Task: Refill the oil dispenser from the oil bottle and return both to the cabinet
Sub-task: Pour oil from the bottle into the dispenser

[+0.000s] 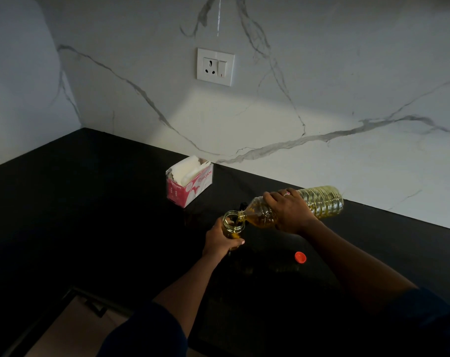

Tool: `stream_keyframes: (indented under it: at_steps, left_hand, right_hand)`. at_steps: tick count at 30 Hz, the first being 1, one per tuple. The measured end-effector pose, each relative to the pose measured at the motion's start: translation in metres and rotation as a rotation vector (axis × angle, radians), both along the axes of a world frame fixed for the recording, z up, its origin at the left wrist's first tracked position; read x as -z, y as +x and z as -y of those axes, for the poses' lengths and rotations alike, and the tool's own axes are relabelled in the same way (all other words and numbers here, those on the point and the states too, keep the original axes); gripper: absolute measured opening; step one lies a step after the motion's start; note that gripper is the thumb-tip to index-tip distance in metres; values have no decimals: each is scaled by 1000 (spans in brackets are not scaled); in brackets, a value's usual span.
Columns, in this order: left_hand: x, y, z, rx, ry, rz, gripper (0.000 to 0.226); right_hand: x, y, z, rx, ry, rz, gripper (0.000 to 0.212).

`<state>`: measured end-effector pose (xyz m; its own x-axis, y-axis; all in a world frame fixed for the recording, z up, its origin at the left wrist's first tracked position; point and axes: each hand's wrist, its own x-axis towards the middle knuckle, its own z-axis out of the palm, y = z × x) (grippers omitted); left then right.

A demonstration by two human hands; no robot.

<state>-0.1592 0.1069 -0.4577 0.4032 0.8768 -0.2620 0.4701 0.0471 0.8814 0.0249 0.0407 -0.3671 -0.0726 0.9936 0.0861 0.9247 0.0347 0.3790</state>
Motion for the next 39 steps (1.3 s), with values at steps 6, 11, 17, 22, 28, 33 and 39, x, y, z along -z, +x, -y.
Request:
stream_keyframes:
  at_steps: [6,11,17,22,28,33,39]
  left_hand:
    - [0,-1,0,-1,-7,4,82]
    - [0,-1,0,-2,1,1,83]
    - [1,0,0,-5,-7,11,81]
    - [3,0,-1,-14,-15,9,83]
    - [4,1,-1,-11,0,2,84]
    - [4,1,-1,-9,-6,0,85]
    - [3,0,-1,-9,-6,-10,85]
  right_hand:
    - [1,2,0,4,0,-2,87]
    - [-1,0,1,1,3,-1,83]
    - [0,1,0,-11,26,9,88]
    - [0,0,0,-26,46,10,89]
    - [0,0,0,-22,52,7,90]
    - [-2,0,0,-12,28,12,90]
    - [-2,0,0,-7,21,9,86]
